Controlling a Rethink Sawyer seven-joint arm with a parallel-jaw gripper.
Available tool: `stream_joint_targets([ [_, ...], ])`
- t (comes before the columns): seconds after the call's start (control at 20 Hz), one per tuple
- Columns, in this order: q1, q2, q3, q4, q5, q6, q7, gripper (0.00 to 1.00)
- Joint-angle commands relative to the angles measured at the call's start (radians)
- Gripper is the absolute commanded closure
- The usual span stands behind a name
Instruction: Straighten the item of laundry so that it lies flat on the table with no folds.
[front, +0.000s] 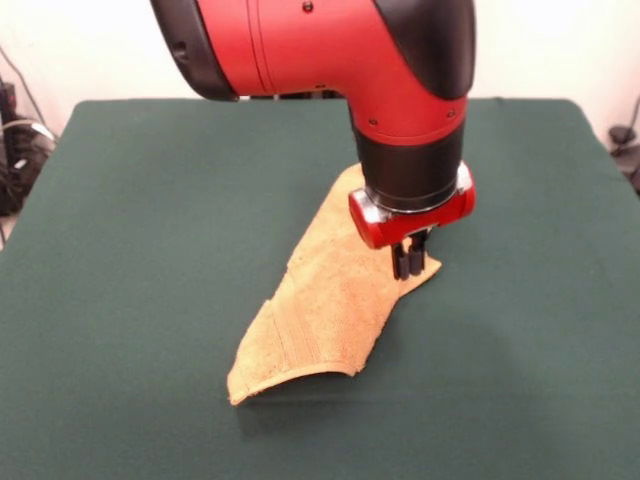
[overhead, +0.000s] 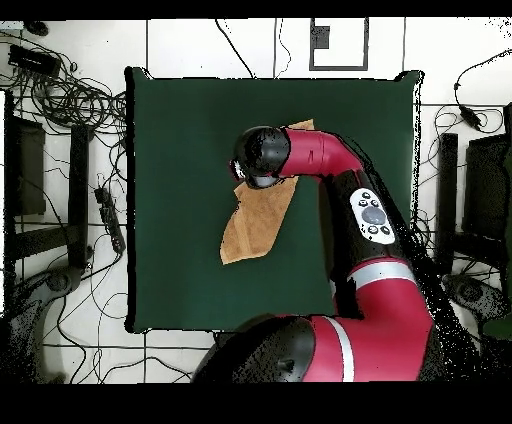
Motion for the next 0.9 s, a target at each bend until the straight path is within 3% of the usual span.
stream_joint_targets([
  [0.05,0.005,0.072,0.050,0.097,0.005,0.044,0.009,1.00],
  [0.9,-0.026,0.081,0.100,0.130,0.036,0.070,-0.021,1.00],
])
